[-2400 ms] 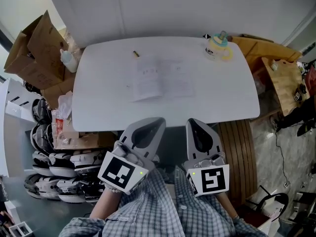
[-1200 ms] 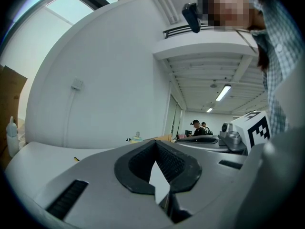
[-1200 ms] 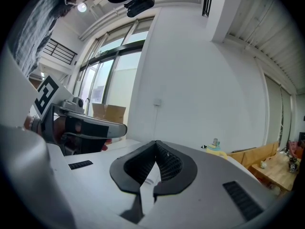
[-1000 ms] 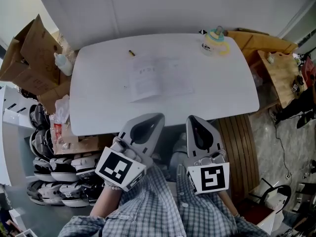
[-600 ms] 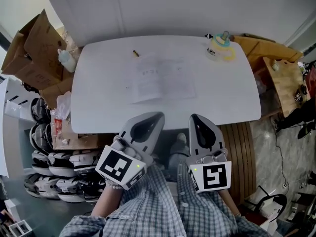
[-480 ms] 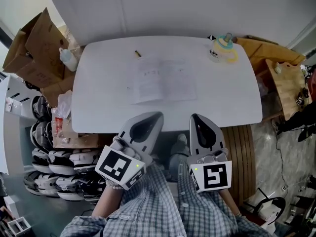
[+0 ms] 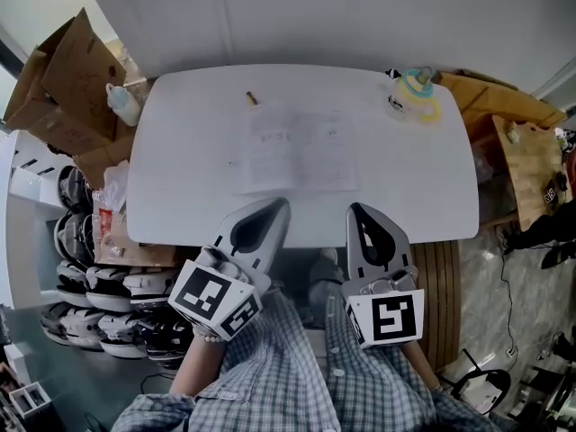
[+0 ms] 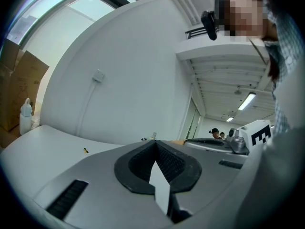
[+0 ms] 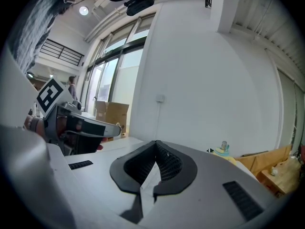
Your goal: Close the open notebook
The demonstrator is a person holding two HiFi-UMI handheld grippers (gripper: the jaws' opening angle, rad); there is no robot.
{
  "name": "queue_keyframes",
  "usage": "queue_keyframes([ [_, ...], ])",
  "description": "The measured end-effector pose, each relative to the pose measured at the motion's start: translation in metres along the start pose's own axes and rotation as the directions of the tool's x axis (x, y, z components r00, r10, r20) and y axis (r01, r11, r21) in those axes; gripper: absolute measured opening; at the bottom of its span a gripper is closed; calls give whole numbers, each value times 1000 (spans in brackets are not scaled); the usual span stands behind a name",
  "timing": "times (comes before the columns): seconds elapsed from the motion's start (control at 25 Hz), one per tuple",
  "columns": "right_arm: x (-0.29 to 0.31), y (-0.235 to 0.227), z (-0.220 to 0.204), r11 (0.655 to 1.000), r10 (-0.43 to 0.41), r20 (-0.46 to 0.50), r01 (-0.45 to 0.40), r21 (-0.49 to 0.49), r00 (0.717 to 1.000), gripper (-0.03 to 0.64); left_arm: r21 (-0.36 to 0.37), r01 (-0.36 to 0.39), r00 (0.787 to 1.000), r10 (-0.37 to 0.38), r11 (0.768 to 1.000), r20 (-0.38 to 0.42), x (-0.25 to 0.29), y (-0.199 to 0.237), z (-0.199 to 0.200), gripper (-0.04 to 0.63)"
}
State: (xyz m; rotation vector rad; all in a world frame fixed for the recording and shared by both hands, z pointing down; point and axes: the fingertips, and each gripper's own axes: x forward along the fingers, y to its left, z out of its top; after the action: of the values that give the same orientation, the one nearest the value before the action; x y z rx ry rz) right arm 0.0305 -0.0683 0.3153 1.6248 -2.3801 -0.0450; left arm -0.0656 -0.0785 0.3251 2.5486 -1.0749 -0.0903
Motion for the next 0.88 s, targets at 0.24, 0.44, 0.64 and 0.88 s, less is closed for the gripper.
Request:
queue_keyframes([
  [0.24, 17, -16, 5, 1000, 30, 6, -29, -8, 1000, 12, -14, -31, 999, 31, 999, 7, 18, 7, 6, -2],
  [0.44, 24, -27, 5, 999, 45, 4, -44, -13, 999, 12, -55, -55, 998, 55, 997, 3, 28, 13, 3, -2],
  [0.64, 29, -37, 4, 998, 57, 2, -57, -15, 998, 12, -184, -82, 997, 80, 980, -19, 39, 29, -11, -2],
  [0.88, 37, -46, -1, 998, 69, -10, -69, -8, 998, 12, -320, -131, 991, 118, 938, -59, 44, 53, -35, -2],
])
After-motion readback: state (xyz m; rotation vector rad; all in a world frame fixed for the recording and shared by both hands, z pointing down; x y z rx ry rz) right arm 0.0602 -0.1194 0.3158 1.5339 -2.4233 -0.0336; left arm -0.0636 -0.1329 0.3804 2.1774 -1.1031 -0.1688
